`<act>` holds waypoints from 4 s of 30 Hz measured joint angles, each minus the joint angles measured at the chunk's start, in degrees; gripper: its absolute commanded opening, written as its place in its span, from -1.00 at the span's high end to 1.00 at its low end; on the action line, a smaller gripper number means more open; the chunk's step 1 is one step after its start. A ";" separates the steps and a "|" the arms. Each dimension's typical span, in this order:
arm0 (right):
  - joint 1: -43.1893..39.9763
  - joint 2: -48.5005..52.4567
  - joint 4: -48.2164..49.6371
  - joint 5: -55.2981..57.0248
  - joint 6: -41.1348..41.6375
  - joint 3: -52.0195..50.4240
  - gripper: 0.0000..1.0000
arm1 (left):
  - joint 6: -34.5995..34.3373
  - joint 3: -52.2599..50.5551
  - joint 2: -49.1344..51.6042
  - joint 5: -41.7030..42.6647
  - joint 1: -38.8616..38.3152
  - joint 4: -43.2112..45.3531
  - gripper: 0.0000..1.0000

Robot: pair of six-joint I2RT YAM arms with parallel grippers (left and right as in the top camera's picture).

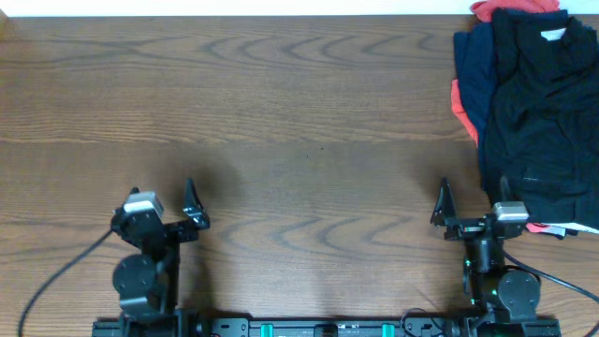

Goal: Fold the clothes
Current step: 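Reach the right gripper to the clothes stack and grasp the black shorts, then pull the black shorts with the right gripper onto the table center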

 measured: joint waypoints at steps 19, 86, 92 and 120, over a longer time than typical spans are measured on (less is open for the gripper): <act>0.00 52.22 -22.14 -5.42 -0.07 50.38 -0.98 | 0.04 55.25 52.26 5.99 -0.11 -27.04 -0.96; -37.29 107.65 -32.89 -5.79 -17.16 74.34 0.98 | 4.50 66.73 86.27 2.75 -23.12 -29.86 0.24; -35.87 100.72 -37.53 -10.34 -14.91 79.76 0.98 | 4.50 66.73 82.58 -2.08 -23.10 -30.32 0.35; 23.34 110.42 -17.51 -17.90 -2.45 83.67 0.98 | 2.99 66.82 63.34 -8.09 -8.68 -43.91 0.35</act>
